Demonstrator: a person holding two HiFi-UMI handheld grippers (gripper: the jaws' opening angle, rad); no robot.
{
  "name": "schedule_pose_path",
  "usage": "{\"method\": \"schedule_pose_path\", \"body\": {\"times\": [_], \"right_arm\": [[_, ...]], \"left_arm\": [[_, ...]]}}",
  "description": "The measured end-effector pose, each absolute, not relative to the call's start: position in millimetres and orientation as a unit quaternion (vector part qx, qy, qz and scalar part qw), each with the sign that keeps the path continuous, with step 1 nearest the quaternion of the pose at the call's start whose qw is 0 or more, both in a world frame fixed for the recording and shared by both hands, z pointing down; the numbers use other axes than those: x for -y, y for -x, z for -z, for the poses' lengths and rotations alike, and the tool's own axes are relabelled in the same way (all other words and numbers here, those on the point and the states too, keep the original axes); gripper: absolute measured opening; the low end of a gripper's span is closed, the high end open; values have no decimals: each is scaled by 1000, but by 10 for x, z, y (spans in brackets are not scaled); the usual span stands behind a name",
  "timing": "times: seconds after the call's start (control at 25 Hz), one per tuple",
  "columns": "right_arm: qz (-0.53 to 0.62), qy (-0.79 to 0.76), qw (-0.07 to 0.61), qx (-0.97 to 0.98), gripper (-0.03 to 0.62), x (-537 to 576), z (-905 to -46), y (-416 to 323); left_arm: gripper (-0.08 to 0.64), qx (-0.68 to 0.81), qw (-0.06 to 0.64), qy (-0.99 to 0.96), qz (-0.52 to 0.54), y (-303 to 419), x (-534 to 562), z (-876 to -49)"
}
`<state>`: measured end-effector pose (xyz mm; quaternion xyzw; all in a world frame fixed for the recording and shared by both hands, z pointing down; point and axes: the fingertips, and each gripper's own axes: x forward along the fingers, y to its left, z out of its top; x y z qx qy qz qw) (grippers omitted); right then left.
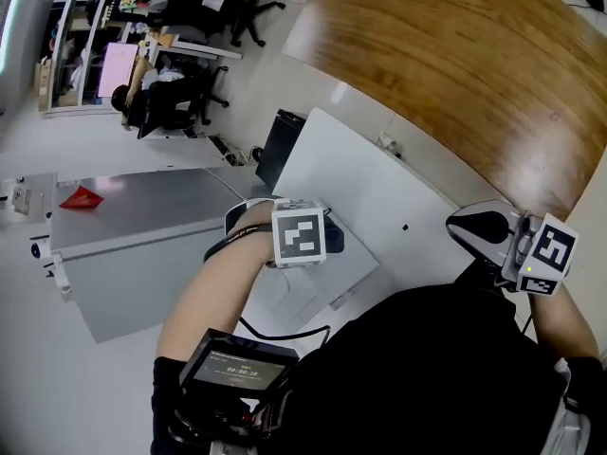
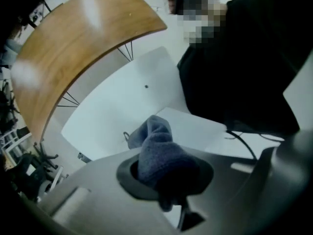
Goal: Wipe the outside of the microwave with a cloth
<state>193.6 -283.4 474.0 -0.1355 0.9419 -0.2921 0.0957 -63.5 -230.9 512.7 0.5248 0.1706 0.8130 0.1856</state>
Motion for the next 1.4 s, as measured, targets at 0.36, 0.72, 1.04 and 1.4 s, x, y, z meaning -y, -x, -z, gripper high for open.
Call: {"method": "schedule_pose_path", "body": {"times": [0.36,0.72,1.04,1.4], "right_arm": [[261,61,100,-958,5,2945,-4494,-1361],[319,145,71,-934,5,2783,-5125,-1938],[316,161,81,-931,5,2627,-4999,-2188],[263,67,106,-956,5,2774,-4427,-1524]], "left_arm": [[52,-193,181,-493,-829,785,1977,-5303],[52,-245,258,-432,-829,843,1931,-6675],[53,-232,245,-462,-820,651,1881,-6606],[54,-238,199,-543,-781,393,1680,-4629]]}}
